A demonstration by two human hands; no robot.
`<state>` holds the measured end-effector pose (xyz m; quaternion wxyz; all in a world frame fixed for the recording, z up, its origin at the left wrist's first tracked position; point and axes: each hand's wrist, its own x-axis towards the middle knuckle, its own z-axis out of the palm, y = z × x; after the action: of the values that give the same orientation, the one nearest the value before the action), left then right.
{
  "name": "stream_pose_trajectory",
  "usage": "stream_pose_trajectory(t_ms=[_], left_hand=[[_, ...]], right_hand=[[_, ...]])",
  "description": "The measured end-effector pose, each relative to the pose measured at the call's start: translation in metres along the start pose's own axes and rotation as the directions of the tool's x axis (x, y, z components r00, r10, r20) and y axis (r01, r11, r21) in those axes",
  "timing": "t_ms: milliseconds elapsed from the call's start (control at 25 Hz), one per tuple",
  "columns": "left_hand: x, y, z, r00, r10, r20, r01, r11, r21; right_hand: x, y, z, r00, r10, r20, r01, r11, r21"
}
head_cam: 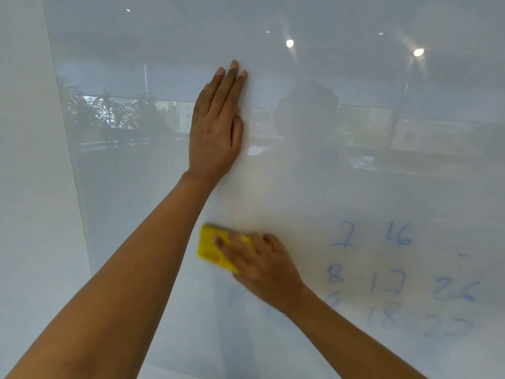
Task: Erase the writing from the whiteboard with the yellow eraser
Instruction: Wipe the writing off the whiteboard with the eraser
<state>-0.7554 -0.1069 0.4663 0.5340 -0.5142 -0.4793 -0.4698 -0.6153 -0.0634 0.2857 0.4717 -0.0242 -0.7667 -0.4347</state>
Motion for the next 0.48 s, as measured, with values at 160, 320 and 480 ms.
stream_pose_trajectory(t_ms=[160, 320, 480], left_hand=[[-0.001, 0.003, -0.002, 1.0, -0.013, 0.015, 0.013, 1.0, -0.028], [-0.005, 0.002, -0.005, 0.998, -0.004, 0.056, 0.006, 0.999, -0.038], [-0.008, 0.004, -0.005, 0.996, -0.022, 0.081, 0.026, 0.999, -0.04]], right_hand=[[-0.041, -0.012, -0.006, 0.956, -0.238, 0.173, 0.232, 0.971, 0.052], [-0.009, 0.051, -0.02, 0.991, 0.114, -0.069, -0.11, 0.992, 0.058], [0.026, 0.095, -0.028, 0.82, 0.521, -0.237, -0.535, 0.845, 0.005]])
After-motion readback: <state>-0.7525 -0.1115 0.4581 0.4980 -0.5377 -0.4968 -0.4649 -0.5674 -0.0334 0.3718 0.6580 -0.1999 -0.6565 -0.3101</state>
